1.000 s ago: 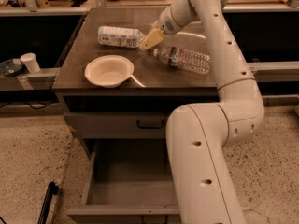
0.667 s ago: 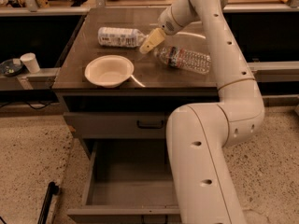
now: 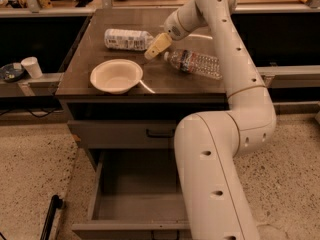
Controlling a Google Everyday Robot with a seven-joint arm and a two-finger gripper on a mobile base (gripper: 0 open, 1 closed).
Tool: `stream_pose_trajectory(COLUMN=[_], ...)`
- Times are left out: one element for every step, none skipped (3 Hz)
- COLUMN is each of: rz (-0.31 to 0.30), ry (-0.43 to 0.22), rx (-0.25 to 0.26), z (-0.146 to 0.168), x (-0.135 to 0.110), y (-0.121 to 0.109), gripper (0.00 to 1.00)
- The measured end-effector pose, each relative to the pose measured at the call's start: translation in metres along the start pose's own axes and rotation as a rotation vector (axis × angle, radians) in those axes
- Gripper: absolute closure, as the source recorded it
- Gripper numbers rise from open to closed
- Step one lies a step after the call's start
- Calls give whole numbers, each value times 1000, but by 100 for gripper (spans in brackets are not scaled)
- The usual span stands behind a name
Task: Place blue plastic bottle into middle drawer
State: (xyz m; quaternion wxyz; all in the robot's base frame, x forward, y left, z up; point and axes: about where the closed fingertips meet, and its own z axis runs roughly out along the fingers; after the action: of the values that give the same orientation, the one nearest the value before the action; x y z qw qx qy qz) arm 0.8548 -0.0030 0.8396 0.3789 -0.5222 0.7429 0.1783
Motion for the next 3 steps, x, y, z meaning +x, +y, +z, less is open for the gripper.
stream_pose_trajectory(rz=[0,0,0], ry=[0,0,1], rx=[0,0,0], z=[0,0,0], x=[0,0,0], y=[0,0,0], gripper=[16,38,63])
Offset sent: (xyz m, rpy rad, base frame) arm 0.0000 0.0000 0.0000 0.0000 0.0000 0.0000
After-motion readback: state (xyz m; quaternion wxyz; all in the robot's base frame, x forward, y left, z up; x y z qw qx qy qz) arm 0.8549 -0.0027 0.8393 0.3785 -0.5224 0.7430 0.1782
